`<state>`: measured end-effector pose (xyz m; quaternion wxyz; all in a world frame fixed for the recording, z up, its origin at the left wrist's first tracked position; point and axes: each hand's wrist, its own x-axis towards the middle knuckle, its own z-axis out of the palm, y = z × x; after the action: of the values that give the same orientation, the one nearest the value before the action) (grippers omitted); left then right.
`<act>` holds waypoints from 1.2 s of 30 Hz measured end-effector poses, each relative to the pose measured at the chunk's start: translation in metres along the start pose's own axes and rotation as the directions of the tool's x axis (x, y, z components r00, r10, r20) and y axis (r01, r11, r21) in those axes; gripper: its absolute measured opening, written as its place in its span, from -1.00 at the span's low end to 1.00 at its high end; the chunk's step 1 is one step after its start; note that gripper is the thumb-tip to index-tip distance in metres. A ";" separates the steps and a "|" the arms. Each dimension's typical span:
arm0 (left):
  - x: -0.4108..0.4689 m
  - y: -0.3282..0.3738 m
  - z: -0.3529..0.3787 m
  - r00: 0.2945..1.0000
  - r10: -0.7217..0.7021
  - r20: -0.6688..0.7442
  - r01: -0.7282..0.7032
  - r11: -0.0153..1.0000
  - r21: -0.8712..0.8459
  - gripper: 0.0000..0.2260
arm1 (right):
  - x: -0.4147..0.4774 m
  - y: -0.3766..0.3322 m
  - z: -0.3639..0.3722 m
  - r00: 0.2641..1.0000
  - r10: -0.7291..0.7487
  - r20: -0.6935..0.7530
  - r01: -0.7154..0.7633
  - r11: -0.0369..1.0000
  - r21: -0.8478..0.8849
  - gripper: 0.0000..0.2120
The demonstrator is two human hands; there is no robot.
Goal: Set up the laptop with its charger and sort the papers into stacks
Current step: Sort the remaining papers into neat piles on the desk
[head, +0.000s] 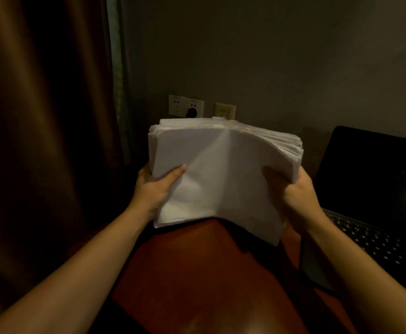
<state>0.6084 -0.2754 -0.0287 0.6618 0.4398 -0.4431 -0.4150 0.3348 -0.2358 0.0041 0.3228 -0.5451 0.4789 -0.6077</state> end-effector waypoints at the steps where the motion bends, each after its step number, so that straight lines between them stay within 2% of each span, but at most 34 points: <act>1: -0.005 0.000 0.003 1.000 -0.001 0.015 0.001 1.000 0.005 -0.52 | -0.001 0.002 0.003 1.000 0.021 -0.005 -0.021 1.000 -0.011 -0.68; 4: -0.017 -0.001 0.006 0.991 -0.046 0.125 0.045 0.999 0.008 -0.38 | -0.010 0.003 0.004 0.997 0.065 0.048 -0.070 0.992 0.106 -0.57; 6: -0.016 0.000 -0.004 0.986 -0.072 0.151 0.075 0.997 -0.019 -0.42 | -0.015 0.000 -0.004 0.995 0.046 0.088 -0.063 0.978 0.200 -0.45; 9: -0.005 -0.002 -0.016 0.978 -0.100 0.182 0.104 0.994 -0.013 -0.40 | -0.016 -0.003 -0.015 0.995 0.007 0.096 -0.024 0.984 0.177 -0.42; 11: 0.003 -0.004 -0.019 0.972 -0.107 0.209 0.109 0.994 0.002 -0.29 | -0.012 -0.005 -0.016 0.996 -0.023 0.091 0.011 0.992 0.128 -0.45; 14: 0.015 -0.009 -0.025 0.960 -0.132 0.246 0.125 0.991 0.044 0.04 | -0.003 -0.007 -0.018 0.994 -0.018 0.108 0.005 0.992 0.124 -0.44; 16: 0.021 -0.013 -0.031 0.941 -0.163 0.298 0.126 0.982 0.138 0.15 | 0.003 -0.007 -0.020 0.994 -0.021 0.106 0.009 0.993 0.117 -0.44; 19: 0.024 -0.020 -0.038 0.890 -0.234 0.391 0.121 0.949 0.292 0.15 | 0.010 -0.004 -0.020 0.996 -0.015 0.084 0.003 0.990 0.139 -0.38; 23: 0.030 -0.025 -0.042 0.861 -0.286 0.421 0.087 0.898 0.431 0.11 | 0.014 -0.004 -0.018 0.998 0.012 0.058 -0.023 0.981 0.195 -0.37; 26: 0.033 -0.027 -0.039 0.892 -0.233 0.388 0.017 0.874 0.486 0.05 | 0.016 -0.004 -0.018 0.999 0.019 0.042 -0.028 0.978 0.208 -0.40; 28: 0.032 -0.030 -0.036 0.931 -0.157 0.330 -0.029 0.868 0.496 -0.05 | 0.017 -0.004 -0.019 0.999 0.030 0.027 -0.035 0.978 0.208 -0.38; 30: 0.033 -0.036 -0.037 0.947 -0.123 0.298 -0.045 0.865 0.499 -0.06 | 0.018 -0.005 -0.019 0.999 0.025 0.026 -0.029 0.980 0.196 -0.34; 33: 0.035 -0.041 -0.045 0.905 -0.195 0.378 -0.025 0.862 0.506 0.02 | 0.020 -0.003 -0.021 0.999 0.009 0.046 -0.017 0.984 0.180 -0.31; 36: 0.034 -0.036 -0.050 0.857 -0.259 0.446 -0.052 0.818 0.573 -0.01 | 0.021 -0.004 -0.024 0.993 -0.012 0.115 -0.004 0.991 0.136 -0.35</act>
<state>0.6596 -0.3067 -0.0665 0.3368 0.5158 -0.6777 -0.4015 0.3076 -0.2484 0.0169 0.3850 -0.5571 0.4158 -0.6071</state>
